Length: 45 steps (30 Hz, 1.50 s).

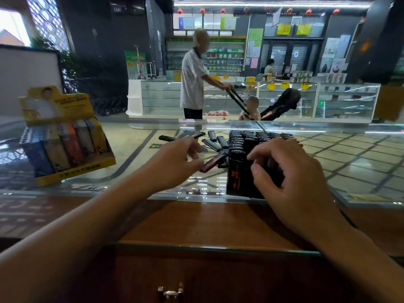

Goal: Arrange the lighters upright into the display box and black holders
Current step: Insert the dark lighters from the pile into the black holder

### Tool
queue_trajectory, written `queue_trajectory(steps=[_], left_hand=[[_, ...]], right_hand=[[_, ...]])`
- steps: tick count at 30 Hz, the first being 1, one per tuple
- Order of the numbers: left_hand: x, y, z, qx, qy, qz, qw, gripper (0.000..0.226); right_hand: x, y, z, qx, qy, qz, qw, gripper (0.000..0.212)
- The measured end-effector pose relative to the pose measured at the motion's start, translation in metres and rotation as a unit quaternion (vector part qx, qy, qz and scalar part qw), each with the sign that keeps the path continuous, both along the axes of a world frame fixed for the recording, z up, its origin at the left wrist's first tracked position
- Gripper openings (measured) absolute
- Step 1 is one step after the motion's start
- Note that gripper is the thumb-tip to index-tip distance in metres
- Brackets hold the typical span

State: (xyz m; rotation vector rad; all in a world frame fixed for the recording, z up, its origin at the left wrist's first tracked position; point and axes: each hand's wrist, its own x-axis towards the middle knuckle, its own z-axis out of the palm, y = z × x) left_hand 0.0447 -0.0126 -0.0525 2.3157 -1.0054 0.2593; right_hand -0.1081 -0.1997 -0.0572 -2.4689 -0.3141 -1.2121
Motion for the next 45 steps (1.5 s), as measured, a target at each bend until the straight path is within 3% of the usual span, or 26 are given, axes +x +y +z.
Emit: queue_trajectory(steps=[2,4,6,10,15,19,23,29,31,33,36,40,45], left_hand=[[0.004,-0.006,0.006,0.028,0.003,-0.009,1.0,0.025],[0.01,-0.015,0.01,0.065,0.01,-0.011,0.998,0.031],[0.017,-0.027,0.013,0.106,0.015,-0.007,0.994,0.038],[0.026,-0.05,0.01,0.157,0.035,-0.026,0.987,0.044],[0.042,-0.057,-0.002,0.12,0.018,-0.041,0.992,0.02],[0.062,-0.051,-0.006,0.064,0.002,-0.003,0.998,0.02],[0.087,-0.045,-0.003,0.05,-0.036,0.034,0.998,0.026],[0.133,-0.014,0.002,0.025,-0.094,0.136,0.986,0.028],[0.147,-0.001,-0.005,0.054,-0.083,0.168,0.981,0.029],[0.155,0.008,-0.013,0.082,-0.036,0.13,0.987,0.024],[0.155,0.011,-0.014,0.104,0.018,0.073,0.992,0.024],[0.155,0.008,-0.014,0.146,-0.003,0.099,0.984,0.028],[0.157,0.004,-0.011,0.142,0.014,0.141,0.98,0.024]], right_hand=[[-0.005,0.002,0.002,-0.048,0.073,0.074,0.993,0.01],[-0.005,0.006,0.0,-0.121,0.185,0.128,0.967,0.014],[-0.001,0.013,-0.003,-0.181,0.24,0.162,0.94,0.02],[0.013,0.029,0.001,-0.226,0.265,0.238,0.906,0.03],[0.031,0.03,0.0,-0.175,0.286,0.277,0.9,0.022],[0.043,0.036,-0.008,-0.178,0.297,0.283,0.894,0.036],[0.067,0.057,-0.029,-0.252,0.268,0.243,0.897,0.056],[0.078,0.072,-0.021,-0.251,0.281,0.27,0.886,0.061],[0.08,0.074,-0.016,-0.253,0.308,0.282,0.873,0.063],[0.081,0.074,-0.014,-0.248,0.322,0.287,0.867,0.072],[0.082,0.07,-0.019,-0.253,0.3,0.298,0.87,0.058],[0.08,0.069,-0.018,-0.27,0.282,0.288,0.875,0.059],[0.08,0.074,-0.008,-0.236,0.355,0.296,0.855,0.057]])
